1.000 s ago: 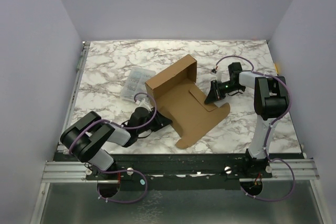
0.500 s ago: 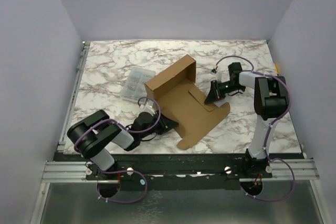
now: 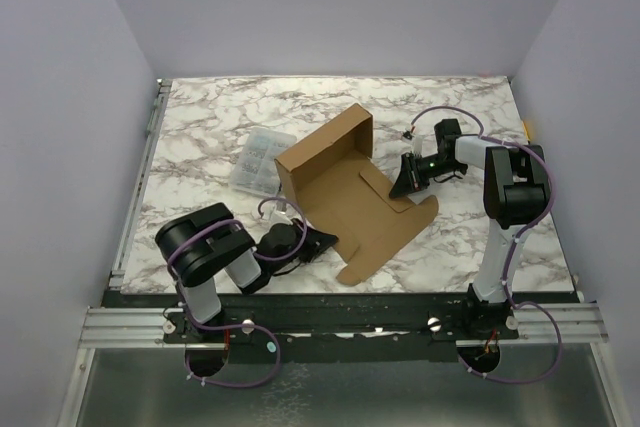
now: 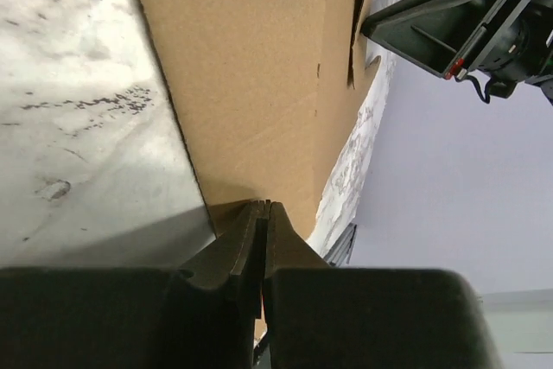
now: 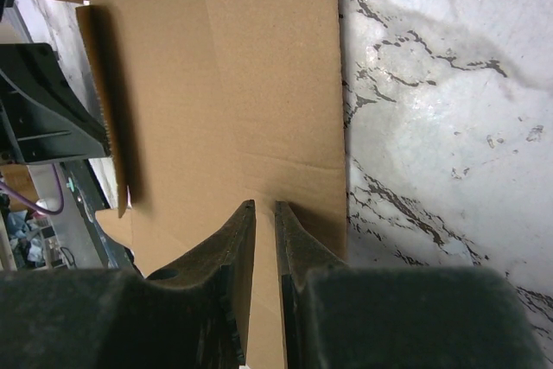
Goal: Fold the paper box
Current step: Close the paper box at the center of the board.
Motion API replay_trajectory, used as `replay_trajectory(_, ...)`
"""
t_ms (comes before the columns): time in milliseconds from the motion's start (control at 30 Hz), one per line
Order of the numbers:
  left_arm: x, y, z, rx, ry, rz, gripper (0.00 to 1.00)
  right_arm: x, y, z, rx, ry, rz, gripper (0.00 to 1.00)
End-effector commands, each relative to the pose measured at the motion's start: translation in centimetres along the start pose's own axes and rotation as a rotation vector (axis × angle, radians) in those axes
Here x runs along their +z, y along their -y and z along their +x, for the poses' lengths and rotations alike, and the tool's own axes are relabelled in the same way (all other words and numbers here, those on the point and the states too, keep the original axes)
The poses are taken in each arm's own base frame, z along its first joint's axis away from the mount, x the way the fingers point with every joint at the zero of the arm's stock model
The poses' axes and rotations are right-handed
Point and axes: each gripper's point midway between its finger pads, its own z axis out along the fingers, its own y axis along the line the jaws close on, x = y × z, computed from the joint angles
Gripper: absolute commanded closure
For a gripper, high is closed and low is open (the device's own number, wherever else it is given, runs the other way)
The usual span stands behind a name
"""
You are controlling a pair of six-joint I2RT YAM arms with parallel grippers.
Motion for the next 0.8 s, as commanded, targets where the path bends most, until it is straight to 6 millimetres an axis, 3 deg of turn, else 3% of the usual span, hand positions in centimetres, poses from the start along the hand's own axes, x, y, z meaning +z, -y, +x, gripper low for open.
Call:
replay_trajectory(0,0.5,-4.2,-1.2,-0.071,0.093,-0.127,1.00,1.6,2.9,3.6,0.048,-0.113,0.088,0.80)
replay_trajectory(133,0.0,-5.6,-1.3,-0.090,0.116,-0.161,1.00,1.6,2.7,3.5,0.044,-0.109,0.082,0.80)
replay_trajectory(433,-0.5,-2.8,-1.9,0.011,0.137,-0.069,0.97,1.1,1.3,2.4,0.008,-0.066,0.036,0.79)
replay_trajectory(767,-0.3,-2.2,-2.1,0.020,0.147,-0.054,0.96,0.2,-1.0,0.9,-0.032,-0.008,-0.024,0.79)
